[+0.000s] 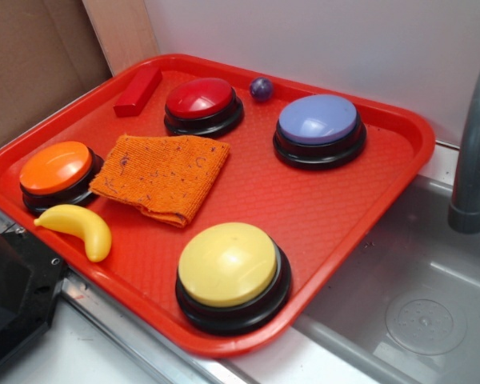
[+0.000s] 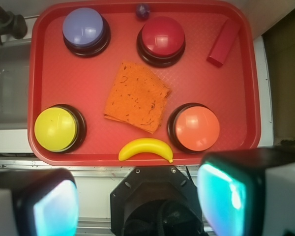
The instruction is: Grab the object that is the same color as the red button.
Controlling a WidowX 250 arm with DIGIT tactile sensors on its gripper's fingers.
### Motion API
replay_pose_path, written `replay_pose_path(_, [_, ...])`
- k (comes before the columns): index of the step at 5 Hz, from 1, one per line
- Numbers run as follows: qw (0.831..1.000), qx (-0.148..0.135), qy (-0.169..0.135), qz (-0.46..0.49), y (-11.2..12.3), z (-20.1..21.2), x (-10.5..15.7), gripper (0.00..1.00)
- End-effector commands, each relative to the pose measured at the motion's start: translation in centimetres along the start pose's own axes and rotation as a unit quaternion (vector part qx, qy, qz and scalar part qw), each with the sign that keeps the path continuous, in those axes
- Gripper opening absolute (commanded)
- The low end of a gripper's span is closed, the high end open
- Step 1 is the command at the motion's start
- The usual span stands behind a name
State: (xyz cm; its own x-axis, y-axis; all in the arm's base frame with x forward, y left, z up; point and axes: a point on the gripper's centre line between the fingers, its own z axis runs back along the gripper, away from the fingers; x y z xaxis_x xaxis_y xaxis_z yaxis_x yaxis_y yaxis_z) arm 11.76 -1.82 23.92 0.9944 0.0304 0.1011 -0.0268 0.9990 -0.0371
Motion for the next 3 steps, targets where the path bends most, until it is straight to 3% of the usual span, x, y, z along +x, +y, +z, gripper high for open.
replay_pose_path(1, [1.0, 0.0, 0.0, 0.0, 0.0, 0.0, 0.0, 1.0])
replay_pose_path(3, [0.994, -0.005, -0.01, 0.11, 3.1, -3.9, 3.6, 1.0])
